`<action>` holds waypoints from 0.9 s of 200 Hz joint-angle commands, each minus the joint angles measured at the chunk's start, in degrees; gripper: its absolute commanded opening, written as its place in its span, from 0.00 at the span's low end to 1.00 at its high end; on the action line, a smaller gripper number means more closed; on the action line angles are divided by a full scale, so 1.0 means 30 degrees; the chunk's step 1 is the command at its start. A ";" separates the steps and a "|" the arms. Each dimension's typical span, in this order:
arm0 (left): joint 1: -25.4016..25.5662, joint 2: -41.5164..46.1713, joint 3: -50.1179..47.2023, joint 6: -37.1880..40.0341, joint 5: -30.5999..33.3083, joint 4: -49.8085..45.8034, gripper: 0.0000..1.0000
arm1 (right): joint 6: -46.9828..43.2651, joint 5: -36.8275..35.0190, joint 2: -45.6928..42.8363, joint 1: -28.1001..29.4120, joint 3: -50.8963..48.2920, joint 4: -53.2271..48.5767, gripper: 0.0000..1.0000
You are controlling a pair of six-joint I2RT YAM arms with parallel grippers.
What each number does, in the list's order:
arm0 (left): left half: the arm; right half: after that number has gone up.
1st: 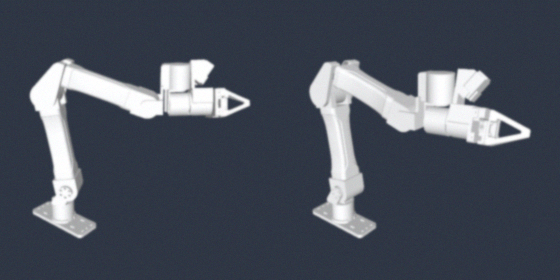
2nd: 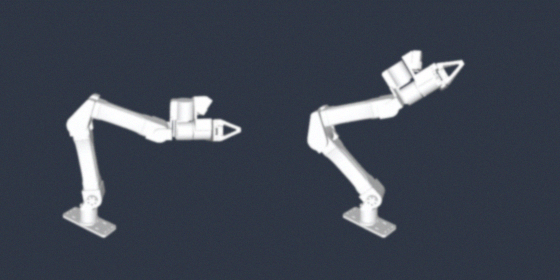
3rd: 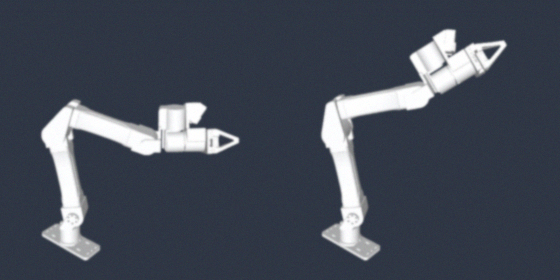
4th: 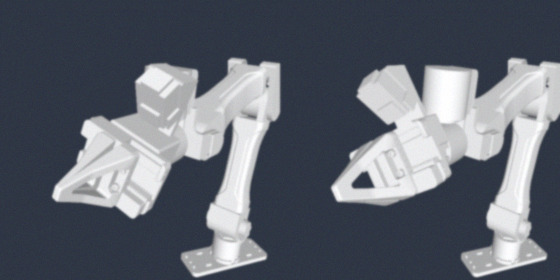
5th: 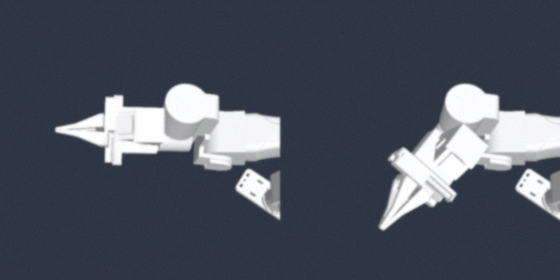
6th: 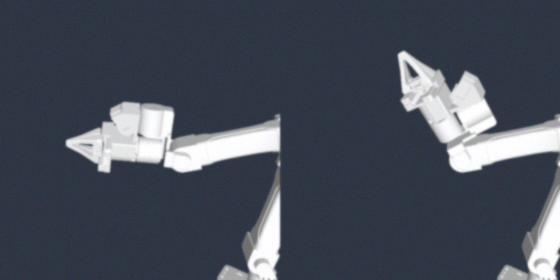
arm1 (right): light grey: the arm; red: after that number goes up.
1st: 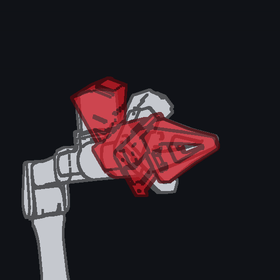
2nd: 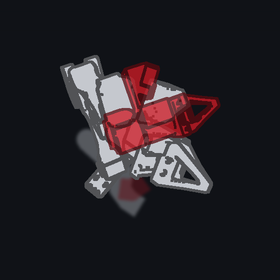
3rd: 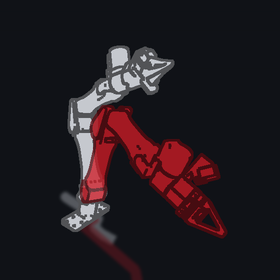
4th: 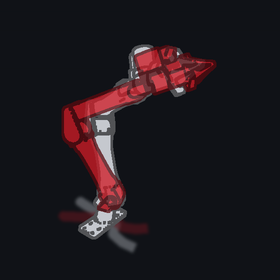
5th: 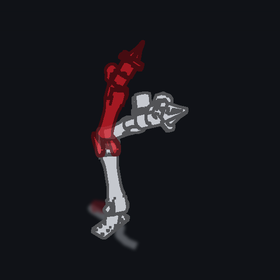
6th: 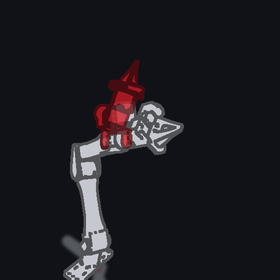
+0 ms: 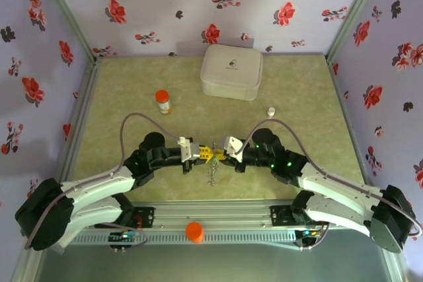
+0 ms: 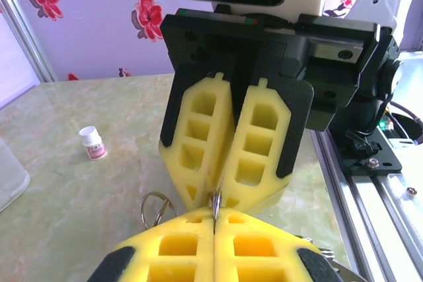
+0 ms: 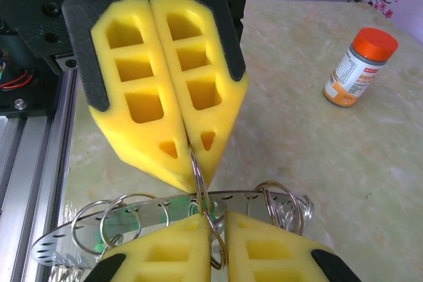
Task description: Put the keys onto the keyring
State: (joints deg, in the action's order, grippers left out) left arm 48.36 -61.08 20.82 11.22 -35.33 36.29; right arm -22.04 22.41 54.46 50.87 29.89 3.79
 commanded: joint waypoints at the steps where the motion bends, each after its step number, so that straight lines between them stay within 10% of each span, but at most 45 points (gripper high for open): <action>1: 0.0104 0.0006 0.0359 -0.0793 -0.0852 0.2238 0.00 | -0.0108 0.0035 0.0438 -0.0087 0.0098 -0.0207 0.19; 108: 0.0081 -0.0685 0.0592 -0.0478 -0.1459 0.1824 0.00 | -0.0169 -0.0483 -0.1368 -0.0086 -0.0119 -0.0852 0.32; 180: 0.0063 -0.0353 0.0588 0.0074 -0.1143 0.1291 0.00 | -0.0622 -0.0240 -0.1551 -0.0105 0.0280 -0.2787 0.21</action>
State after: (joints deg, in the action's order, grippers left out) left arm 48.38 -63.37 20.93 10.02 -38.79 38.48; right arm -23.00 21.17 49.17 50.57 29.89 -3.09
